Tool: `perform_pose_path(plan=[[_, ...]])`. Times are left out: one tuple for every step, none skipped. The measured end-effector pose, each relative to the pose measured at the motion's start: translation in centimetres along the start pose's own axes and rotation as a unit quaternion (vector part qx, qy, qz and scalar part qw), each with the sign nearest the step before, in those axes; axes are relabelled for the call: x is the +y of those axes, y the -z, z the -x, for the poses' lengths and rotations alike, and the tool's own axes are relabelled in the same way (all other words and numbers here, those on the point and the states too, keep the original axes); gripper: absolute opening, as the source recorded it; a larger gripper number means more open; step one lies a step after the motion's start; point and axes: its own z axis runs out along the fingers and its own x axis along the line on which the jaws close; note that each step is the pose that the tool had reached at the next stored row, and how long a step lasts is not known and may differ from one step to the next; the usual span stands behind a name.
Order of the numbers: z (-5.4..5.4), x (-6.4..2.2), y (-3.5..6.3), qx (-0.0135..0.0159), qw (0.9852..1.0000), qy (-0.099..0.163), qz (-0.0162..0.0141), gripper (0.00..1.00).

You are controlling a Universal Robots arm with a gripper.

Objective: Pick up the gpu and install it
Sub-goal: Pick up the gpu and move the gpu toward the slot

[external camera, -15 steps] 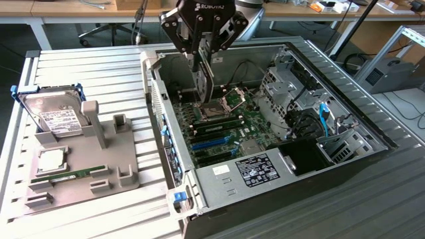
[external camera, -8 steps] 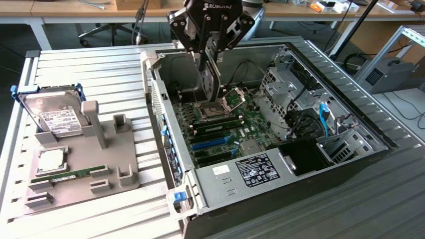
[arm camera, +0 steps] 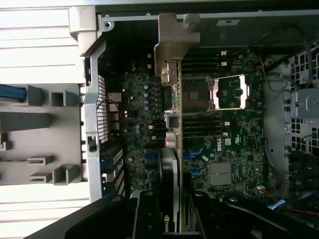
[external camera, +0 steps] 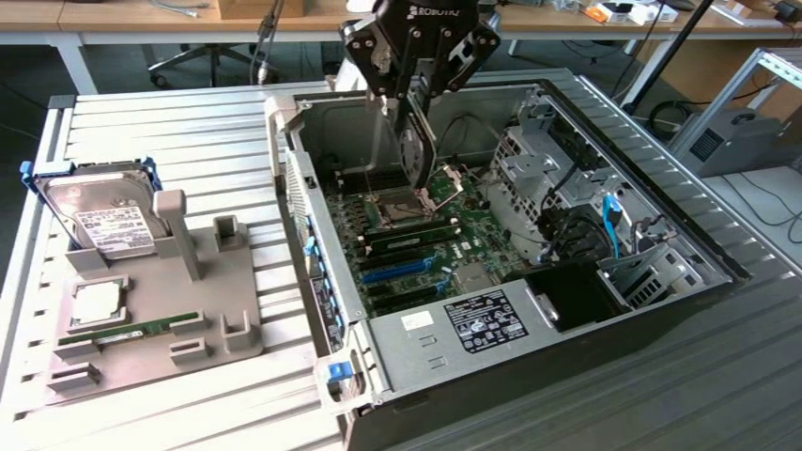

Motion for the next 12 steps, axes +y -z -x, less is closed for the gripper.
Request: perform_pose_path(plan=[[0.3, 0.01, -0.01, 0.0, 1.0, 0.0, 0.0, 0.27], [0.5, 0.02, -0.01, 0.0, 1.0, 0.0, 0.0, 0.27], [0.8, 0.04, -0.02, 0.0, 1.0, 0.0, 0.0, 0.27], [1.2, 0.06, -0.03, 0.0, 1.0, 0.0, 0.0, 0.27], [1.4, 0.07, -0.04, 0.0, 1.0, 0.0, 0.0, 0.27], [1.7, 0.09, -0.04, 0.0, 1.0, 0.0, 0.0, 0.27], [1.9, 0.1, -0.05, 0.0, 1.0, 0.0, 0.0, 0.27], [2.1, 0.11, -0.06, 0.0, 1.0, 0.0, 0.0, 0.27], [2.4, 0.12, -0.06, 0.0, 1.0, 0.0, 0.0, 0.27], [2.6, 0.13, -0.07, 0.0, 1.0, 0.0, 0.0, 0.27], [3.0, 0.15, -0.08, 0.0, 1.0, 0.0, 0.0, 0.27], [3.2, 0.16, -0.08, 0.0, 1.0, 0.0, 0.0, 0.27]])
